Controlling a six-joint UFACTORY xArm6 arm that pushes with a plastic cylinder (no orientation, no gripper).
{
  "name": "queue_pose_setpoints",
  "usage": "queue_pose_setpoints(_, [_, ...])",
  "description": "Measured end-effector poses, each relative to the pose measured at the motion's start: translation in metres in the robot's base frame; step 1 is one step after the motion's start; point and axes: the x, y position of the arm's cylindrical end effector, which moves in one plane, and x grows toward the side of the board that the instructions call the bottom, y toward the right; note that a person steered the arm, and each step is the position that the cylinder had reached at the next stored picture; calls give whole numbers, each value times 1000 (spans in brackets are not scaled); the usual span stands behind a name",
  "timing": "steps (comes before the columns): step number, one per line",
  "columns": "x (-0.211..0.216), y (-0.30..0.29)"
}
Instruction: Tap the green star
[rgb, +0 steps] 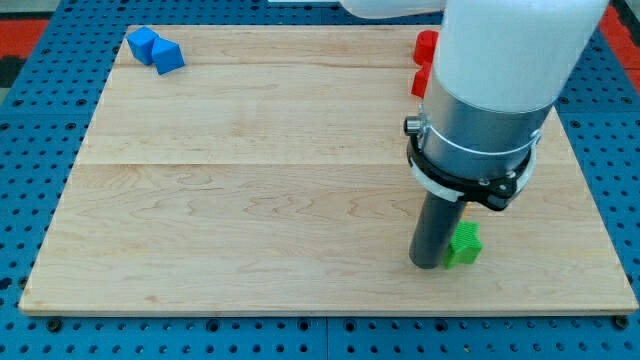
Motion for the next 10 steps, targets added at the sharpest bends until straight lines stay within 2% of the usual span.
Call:
queue_pose_setpoints(2, [-20, 14])
queue_pose_setpoints(3, [-19, -7])
queue_pose_setpoints(4, [18, -3])
queue_pose_setpoints(5, [27, 73])
queue_pose_setpoints(6, [-13, 161])
queue_pose_setpoints(7, [-49, 134])
queue_pose_setpoints(8, [-50, 113])
queue_pose_setpoints(10, [-41, 108])
